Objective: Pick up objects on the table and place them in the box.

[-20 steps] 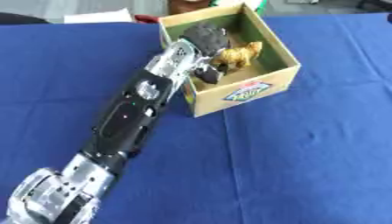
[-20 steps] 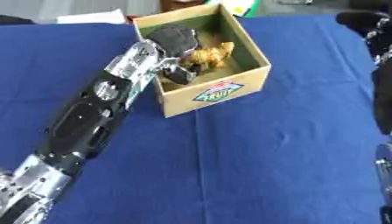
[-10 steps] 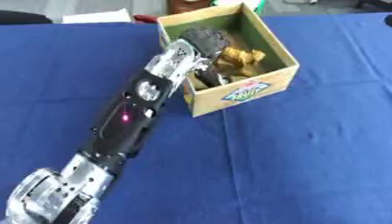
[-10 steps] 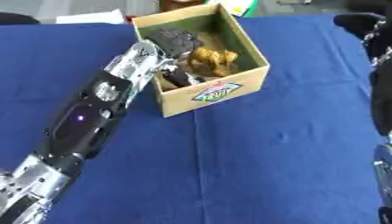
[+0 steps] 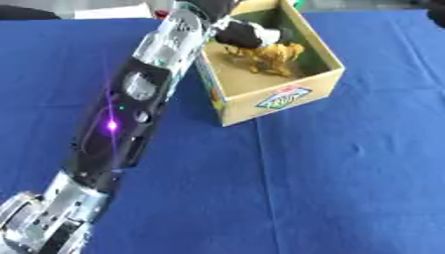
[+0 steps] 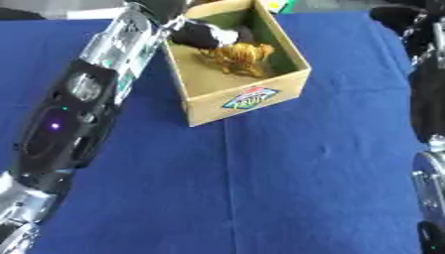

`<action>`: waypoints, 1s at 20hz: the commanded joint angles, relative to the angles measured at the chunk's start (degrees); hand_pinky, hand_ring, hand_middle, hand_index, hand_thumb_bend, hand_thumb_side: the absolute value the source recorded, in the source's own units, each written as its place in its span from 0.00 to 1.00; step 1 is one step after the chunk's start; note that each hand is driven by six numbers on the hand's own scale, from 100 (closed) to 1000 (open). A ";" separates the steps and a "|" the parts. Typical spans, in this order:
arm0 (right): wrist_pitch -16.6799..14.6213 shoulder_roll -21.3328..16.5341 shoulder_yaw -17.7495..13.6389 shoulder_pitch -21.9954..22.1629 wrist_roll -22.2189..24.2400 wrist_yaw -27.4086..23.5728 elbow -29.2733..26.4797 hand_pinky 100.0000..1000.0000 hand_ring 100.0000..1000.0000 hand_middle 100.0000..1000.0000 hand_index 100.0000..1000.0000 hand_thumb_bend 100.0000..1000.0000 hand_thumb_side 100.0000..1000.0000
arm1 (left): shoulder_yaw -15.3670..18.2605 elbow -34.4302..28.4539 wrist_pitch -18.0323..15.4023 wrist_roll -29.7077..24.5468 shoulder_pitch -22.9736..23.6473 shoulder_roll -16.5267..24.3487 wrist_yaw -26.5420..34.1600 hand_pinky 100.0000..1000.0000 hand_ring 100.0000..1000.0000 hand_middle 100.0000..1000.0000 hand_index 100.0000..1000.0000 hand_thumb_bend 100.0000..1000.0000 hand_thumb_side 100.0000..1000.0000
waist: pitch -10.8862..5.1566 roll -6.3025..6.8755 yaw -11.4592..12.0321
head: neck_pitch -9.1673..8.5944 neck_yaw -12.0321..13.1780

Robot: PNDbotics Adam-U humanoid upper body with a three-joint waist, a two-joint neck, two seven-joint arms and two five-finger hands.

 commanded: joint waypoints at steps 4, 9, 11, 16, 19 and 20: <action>-0.25 -2.07 -1.38 0.13 -1.40 0.93 -1.15 0.85 0.71 0.69 0.84 0.00 0.78 | 1.59 -20.57 1.55 16.15 4.21 7.25 33.52 0.58 0.69 0.68 0.89 0.06 1.00 | -2.39 -0.42 3.21 | 2.45 -3.00; -0.65 -2.82 -2.68 0.90 -3.39 1.74 -1.15 0.85 0.71 0.69 0.84 0.00 0.78 | 5.60 -34.93 3.26 21.93 11.43 14.12 57.64 0.53 0.64 0.64 0.86 0.00 0.75 | -3.33 -0.88 7.11 | 2.42 -5.11; -0.91 -3.14 -3.24 1.26 -4.43 1.95 -1.15 0.85 0.71 0.69 0.84 0.00 0.78 | 7.92 -38.66 3.34 25.67 14.10 15.97 62.49 0.53 0.64 0.64 0.86 0.00 0.72 | -3.69 -1.09 8.65 | 2.24 -5.92; -1.31 -3.72 -4.19 2.07 -6.63 2.43 -1.15 0.85 0.71 0.69 0.84 0.00 0.78 | 11.88 -39.90 -2.76 32.68 20.74 19.05 66.01 0.52 0.63 0.63 0.84 0.00 0.67 | -4.34 -1.32 11.47 | 1.86 -7.06; -1.48 -4.14 -4.60 2.51 -7.90 2.55 -1.15 0.85 0.71 0.69 0.84 0.00 0.78 | 13.72 -39.93 -6.19 34.91 26.34 19.85 67.05 0.50 0.61 0.61 0.82 0.00 0.63 | -4.69 -1.54 12.87 | 2.10 -7.74; -1.59 -4.30 -4.75 2.65 -8.40 2.55 -1.15 0.85 0.71 0.69 0.85 0.00 0.78 | 14.29 -39.93 -7.20 35.52 28.29 19.86 67.51 0.49 0.60 0.60 0.82 0.00 0.60 | -4.82 -1.61 13.28 | 2.38 -7.94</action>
